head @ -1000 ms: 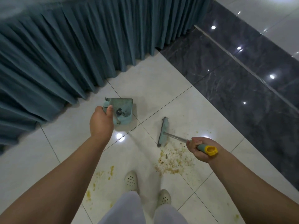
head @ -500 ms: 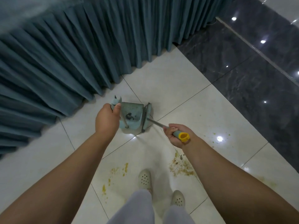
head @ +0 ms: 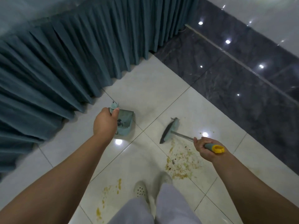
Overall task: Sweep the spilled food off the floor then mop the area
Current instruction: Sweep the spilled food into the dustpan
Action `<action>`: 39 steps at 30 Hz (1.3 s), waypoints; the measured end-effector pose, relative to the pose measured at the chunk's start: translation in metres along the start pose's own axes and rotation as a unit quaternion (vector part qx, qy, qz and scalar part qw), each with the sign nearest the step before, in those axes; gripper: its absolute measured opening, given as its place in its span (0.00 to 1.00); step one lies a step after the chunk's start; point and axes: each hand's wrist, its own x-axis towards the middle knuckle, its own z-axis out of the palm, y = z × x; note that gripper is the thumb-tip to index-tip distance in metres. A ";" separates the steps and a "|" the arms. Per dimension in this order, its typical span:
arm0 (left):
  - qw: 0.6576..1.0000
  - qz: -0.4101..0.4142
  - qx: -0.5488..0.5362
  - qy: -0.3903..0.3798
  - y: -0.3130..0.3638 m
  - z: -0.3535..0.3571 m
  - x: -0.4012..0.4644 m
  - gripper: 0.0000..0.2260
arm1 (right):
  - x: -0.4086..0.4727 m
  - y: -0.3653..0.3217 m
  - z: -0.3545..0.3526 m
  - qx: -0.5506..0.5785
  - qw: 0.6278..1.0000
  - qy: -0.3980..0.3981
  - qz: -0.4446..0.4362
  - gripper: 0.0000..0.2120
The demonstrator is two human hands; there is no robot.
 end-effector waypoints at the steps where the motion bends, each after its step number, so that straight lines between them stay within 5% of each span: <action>1: 1.000 0.011 0.004 0.002 0.008 0.003 0.002 0.19 | -0.003 -0.004 -0.002 -0.001 1.000 0.000 -0.009 0.21; 11: 0.999 0.042 0.005 0.028 0.111 0.029 0.054 0.18 | 0.010 -0.025 0.045 -0.054 0.994 -0.048 0.079 0.07; 26: 0.996 0.085 0.025 0.016 0.207 0.055 0.152 0.20 | 0.083 -0.043 0.223 -0.110 0.983 -0.085 0.121 0.10; 39: 0.975 0.201 0.068 -0.070 0.298 0.110 0.174 0.16 | 0.067 -0.125 0.164 0.103 0.994 -0.009 0.019 0.12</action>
